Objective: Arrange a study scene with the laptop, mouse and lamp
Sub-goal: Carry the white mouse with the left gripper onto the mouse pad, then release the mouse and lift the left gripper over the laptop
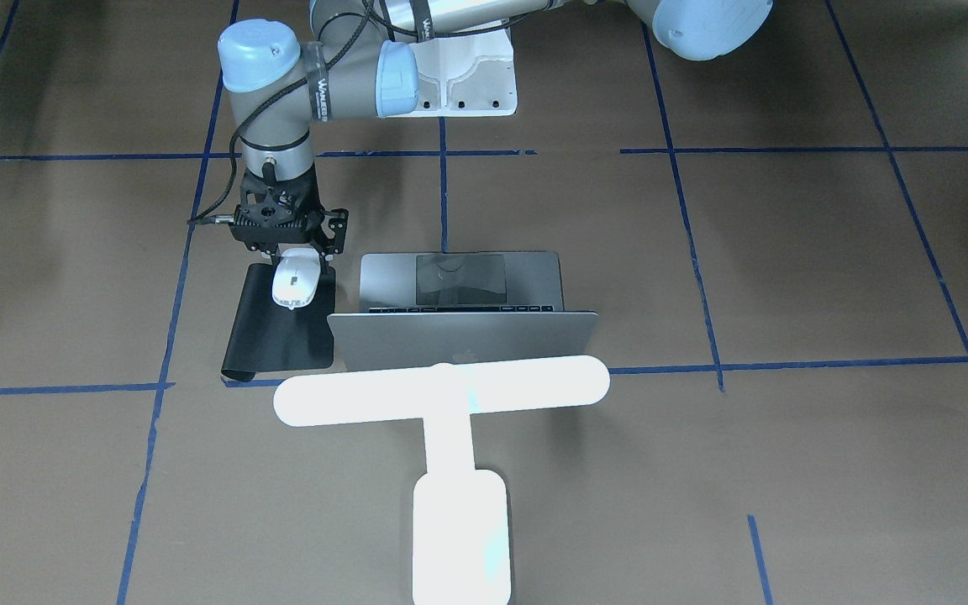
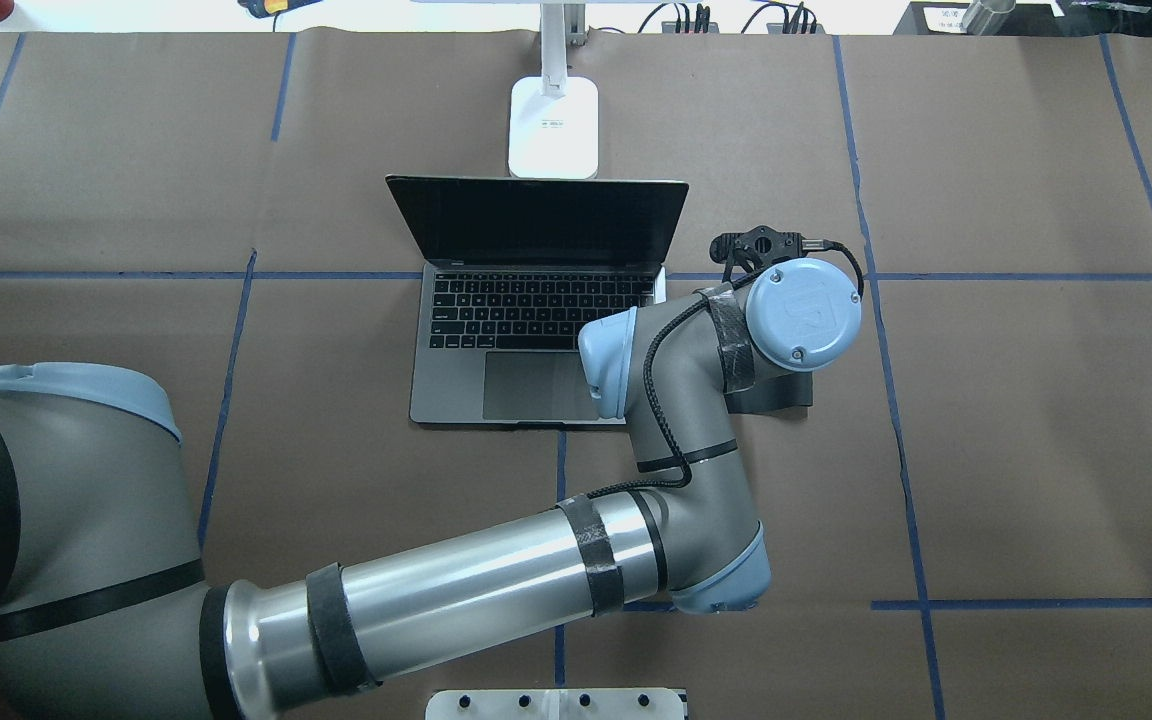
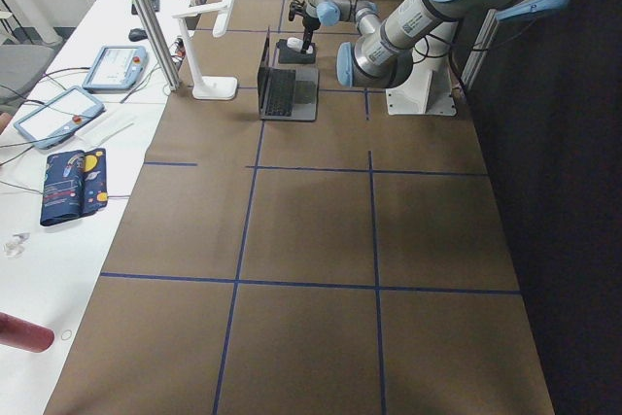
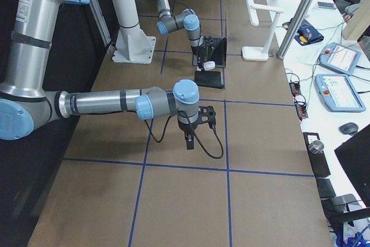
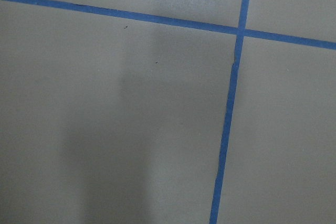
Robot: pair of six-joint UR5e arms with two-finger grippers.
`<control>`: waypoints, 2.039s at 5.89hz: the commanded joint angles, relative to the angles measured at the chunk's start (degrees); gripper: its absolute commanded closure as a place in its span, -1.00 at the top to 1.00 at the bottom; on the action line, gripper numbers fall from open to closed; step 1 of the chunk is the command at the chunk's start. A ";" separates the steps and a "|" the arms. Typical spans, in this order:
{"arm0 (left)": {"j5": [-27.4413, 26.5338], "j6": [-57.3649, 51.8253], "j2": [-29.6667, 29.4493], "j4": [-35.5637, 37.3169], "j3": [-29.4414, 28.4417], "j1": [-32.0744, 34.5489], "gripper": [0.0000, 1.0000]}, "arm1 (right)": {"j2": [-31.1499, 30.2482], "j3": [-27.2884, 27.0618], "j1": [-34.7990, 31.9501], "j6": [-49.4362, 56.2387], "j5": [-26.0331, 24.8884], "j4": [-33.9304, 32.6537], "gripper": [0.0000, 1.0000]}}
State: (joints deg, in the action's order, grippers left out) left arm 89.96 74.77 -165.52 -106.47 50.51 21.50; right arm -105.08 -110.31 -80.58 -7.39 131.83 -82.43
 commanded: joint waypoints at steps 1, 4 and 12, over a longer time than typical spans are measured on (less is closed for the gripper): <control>-0.84 -0.06 -1.64 -3.81 -4.70 0.21 -0.74 | 0.05 0.00 -0.01 0.00 -0.08 -0.18 1.00; -0.84 0.03 -2.97 -7.61 -8.23 0.12 0.46 | 0.05 0.00 -0.01 -0.08 -0.08 -0.18 1.00; 14.13 -2.75 19.47 5.67 26.64 8.71 1.00 | 4.70 6.48 -2.20 3.66 -0.17 -0.36 1.00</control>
State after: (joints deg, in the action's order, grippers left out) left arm 99.63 74.39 -152.91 -106.62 66.25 27.65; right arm -101.94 -106.40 -81.99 -6.13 131.70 -82.73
